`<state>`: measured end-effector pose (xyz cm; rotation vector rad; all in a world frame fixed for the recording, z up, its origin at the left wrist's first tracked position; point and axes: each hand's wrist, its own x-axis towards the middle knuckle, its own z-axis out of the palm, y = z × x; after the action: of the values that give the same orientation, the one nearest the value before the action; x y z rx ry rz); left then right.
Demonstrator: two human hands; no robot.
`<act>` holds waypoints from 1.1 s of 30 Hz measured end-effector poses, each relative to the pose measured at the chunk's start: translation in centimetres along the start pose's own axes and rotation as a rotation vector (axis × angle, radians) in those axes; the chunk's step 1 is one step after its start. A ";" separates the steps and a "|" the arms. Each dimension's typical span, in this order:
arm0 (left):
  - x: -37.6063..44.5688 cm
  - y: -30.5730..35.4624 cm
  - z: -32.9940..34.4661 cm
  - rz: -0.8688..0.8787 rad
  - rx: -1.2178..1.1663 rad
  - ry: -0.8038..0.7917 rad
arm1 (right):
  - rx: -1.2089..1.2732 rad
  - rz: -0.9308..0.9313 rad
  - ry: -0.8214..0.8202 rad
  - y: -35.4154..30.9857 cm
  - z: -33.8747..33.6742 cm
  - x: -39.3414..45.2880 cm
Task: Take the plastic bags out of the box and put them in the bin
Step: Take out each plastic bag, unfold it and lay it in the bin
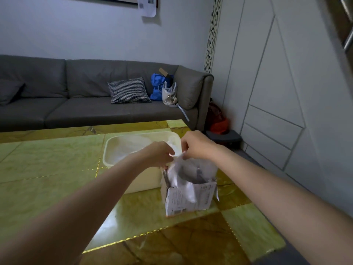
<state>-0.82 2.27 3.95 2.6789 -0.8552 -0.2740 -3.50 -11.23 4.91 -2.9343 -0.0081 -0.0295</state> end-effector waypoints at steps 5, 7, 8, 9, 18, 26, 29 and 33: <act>0.1 1.0 -1.0 -0.174 -0.459 0.007 | 0.209 0.015 0.089 0.4 -1.8 -0.9; 0.0 1.2 -1.0 -0.225 -0.476 0.004 | 0.232 0.039 0.127 0.5 -1.4 -1.2; -0.2 1.3 -1.0 -0.231 -0.440 -0.017 | 0.249 0.041 0.146 0.6 -1.1 -1.2; -0.4 1.4 -0.8 -0.228 -0.420 -0.030 | 0.249 0.042 0.161 0.6 -1.0 -1.3; 0.1 1.6 -1.6 -0.166 -0.456 0.172 | 0.253 -0.083 0.011 1.2 -1.8 -2.1; -0.7 1.5 -4.8 -0.062 -0.772 0.244 | 0.331 0.089 0.052 2.8 0.8 -2.1; -0.9 1.5 -5.8 -0.037 -0.835 0.389 | 0.289 0.071 0.020 2.9 1.9 -2.9; -0.7 1.1 -6.1 0.009 -0.892 0.564 | 0.127 -0.006 -0.122 2.7 2.9 -3.5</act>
<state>-0.31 3.27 10.06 1.7654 -0.4127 0.0986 -6.90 -13.26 1.42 -2.8045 -0.0365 0.1436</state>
